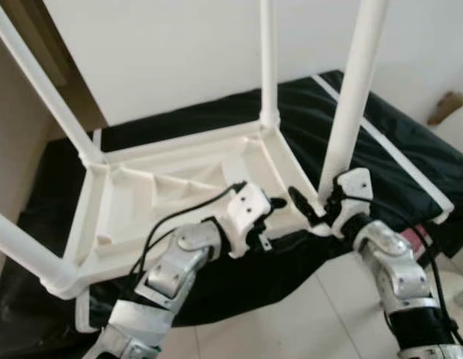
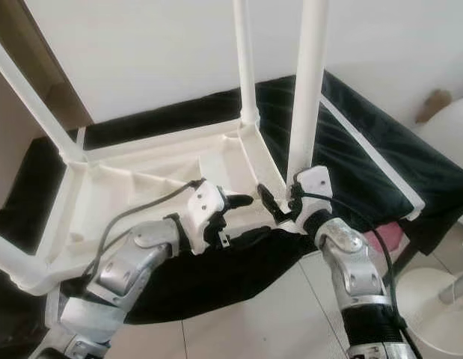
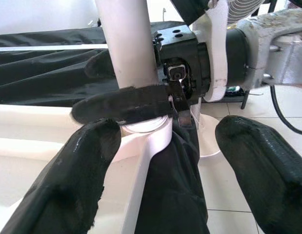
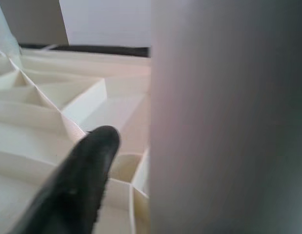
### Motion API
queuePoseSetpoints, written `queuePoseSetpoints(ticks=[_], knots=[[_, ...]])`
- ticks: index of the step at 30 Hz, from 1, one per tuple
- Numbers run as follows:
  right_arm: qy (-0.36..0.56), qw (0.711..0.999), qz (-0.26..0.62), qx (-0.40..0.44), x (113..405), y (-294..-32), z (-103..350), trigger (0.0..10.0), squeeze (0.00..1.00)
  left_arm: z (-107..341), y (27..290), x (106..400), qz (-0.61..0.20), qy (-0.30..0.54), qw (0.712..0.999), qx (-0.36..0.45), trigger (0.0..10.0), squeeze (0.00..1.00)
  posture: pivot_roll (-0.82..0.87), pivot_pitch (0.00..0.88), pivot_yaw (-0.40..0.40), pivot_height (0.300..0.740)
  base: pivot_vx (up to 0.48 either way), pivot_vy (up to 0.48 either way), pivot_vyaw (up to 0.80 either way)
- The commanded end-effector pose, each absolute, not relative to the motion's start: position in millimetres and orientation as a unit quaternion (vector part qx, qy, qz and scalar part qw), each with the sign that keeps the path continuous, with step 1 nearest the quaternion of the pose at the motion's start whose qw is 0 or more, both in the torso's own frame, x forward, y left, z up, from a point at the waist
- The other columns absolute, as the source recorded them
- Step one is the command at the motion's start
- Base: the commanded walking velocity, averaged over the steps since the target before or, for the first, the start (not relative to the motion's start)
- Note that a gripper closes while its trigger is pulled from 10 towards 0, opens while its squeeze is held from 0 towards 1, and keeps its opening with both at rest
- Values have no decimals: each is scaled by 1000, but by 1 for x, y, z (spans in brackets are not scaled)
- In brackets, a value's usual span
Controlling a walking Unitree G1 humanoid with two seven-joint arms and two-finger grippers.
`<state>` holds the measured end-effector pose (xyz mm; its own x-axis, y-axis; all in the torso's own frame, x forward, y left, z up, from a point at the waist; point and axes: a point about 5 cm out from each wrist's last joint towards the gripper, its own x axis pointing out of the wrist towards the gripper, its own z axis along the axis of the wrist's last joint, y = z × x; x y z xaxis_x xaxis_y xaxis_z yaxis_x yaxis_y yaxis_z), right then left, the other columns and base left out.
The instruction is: Building children table
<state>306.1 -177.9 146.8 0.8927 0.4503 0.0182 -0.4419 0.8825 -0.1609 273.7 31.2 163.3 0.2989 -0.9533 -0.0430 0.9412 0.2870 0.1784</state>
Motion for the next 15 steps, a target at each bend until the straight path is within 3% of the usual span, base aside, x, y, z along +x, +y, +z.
queuePoseSetpoints(ticks=[1, 14, 15], knots=[[-9, 965, 246, -87, 306, -176, 137, 0, 0, 163, 34, 274, -598, -34, 796, 90, 10000, 0, -126, 0, 114, 740, 0, 0, 0], [31, 969, 230, -86, 294, -191, 115, 0, 0, 162, 34, 273, -600, -32, 794, 89, 10000, 0, -139, 0, 126, 740, 0, 0, 0], [30, 971, 222, -82, 293, -190, 115, 10000, 0, 162, 34, 273, -602, -31, 793, 89, 10000, 0, -143, 0, 130, 740, 0, 0, 0]])
